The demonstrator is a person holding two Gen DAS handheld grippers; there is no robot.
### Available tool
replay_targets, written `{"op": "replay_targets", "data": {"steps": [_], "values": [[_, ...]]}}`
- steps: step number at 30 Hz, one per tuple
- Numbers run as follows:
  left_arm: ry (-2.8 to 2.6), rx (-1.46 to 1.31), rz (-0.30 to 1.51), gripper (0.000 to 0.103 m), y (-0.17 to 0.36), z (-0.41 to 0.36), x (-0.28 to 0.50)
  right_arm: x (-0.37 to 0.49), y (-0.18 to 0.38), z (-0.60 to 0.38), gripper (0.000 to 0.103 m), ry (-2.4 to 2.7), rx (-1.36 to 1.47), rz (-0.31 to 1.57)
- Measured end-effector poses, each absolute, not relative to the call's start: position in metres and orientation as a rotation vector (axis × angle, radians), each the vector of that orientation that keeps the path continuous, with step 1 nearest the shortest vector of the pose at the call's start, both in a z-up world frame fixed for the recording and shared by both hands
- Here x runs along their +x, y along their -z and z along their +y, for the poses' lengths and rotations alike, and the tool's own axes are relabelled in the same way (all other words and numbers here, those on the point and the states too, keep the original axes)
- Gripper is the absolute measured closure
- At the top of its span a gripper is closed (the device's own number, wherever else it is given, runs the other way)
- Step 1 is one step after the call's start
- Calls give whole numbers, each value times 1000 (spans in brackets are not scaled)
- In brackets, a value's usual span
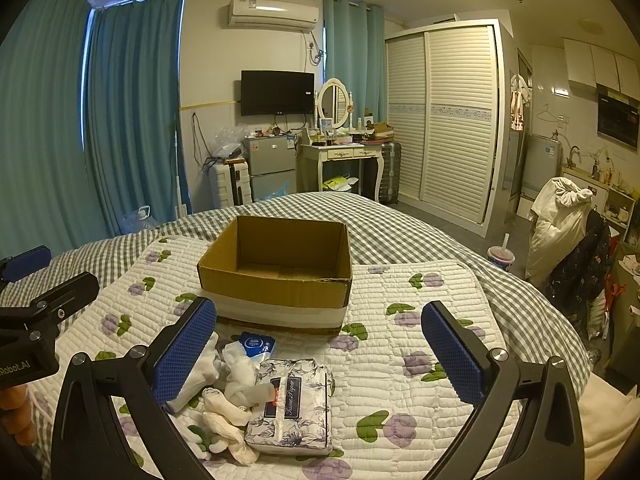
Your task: Organize soft objects
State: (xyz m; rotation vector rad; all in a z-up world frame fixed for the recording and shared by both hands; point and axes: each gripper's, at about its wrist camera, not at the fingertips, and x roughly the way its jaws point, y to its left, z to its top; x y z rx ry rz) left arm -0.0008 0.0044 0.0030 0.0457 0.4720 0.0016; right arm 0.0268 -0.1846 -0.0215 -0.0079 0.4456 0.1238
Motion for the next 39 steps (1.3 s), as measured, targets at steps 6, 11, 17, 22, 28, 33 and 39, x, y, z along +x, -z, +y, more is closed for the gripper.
{"op": "replay_targets", "data": {"steps": [6,11,17,22,28,33,39], "values": [[6,47,472,7,-3,5,-2,27,21,-185,0,-123,-8,446],[8,49,458,7,-9,6,-10,20,16,-184,0,-122,-17,439],[16,60,438,7,-18,1,-24,3,2,-183,0,-127,-32,423],[34,54,450,7,-15,0,-27,-4,2,-183,0,-133,-52,436],[26,59,512,7,11,5,-17,5,31,-187,0,-142,-100,529],[15,51,601,7,48,10,2,31,79,-186,0,-149,-116,655],[-12,62,726,9,99,14,30,61,145,-174,6,-198,-141,831]]}}
